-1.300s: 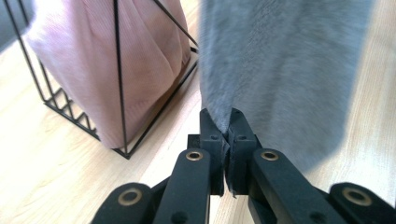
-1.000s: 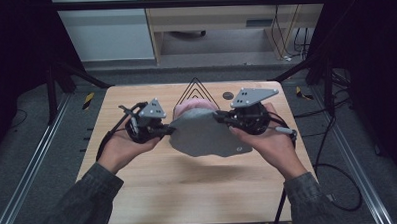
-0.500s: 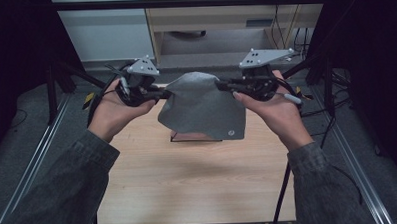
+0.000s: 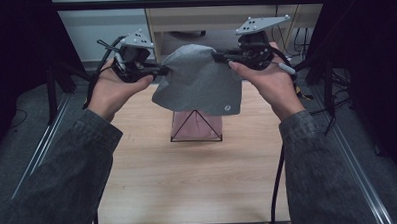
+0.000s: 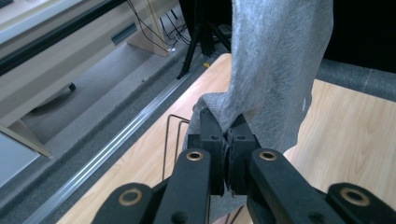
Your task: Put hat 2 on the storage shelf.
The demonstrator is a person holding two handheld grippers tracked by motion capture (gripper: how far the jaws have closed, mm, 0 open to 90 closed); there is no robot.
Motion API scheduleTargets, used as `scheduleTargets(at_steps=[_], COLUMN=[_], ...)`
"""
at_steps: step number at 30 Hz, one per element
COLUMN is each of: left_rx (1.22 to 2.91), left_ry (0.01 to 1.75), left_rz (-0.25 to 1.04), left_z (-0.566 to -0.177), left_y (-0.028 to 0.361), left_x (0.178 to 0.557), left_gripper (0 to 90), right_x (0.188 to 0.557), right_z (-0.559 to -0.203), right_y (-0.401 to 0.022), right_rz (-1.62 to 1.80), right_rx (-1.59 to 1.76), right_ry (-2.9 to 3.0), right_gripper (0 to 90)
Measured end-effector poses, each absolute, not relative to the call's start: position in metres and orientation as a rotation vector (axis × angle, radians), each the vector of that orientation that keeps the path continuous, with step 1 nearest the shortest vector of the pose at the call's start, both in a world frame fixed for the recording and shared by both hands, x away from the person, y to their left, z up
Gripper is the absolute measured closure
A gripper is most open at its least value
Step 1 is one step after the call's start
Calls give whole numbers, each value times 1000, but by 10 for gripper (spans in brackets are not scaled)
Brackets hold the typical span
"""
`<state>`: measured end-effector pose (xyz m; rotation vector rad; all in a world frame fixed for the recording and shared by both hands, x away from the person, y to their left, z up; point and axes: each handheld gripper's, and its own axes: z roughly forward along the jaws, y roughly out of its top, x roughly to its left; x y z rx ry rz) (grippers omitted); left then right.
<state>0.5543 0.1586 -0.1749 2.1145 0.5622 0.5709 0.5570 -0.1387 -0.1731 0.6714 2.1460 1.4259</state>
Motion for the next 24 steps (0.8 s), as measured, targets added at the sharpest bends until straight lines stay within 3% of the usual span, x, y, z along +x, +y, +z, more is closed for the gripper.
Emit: scheduleTargets(at_steps=[11,24], left_rx=[2100,2097], left_ry=[568,606], left_rz=[596,621], left_z=[-170,-183], left_y=[154,154], left_x=[580,589], left_gripper=[882,882], right_x=[596,608], right_z=[-173,-181], right_y=[-140,-133], right_rz=[1446,1389], right_rx=[715,719], right_ry=[2128,2127], right_gripper=[853,852])
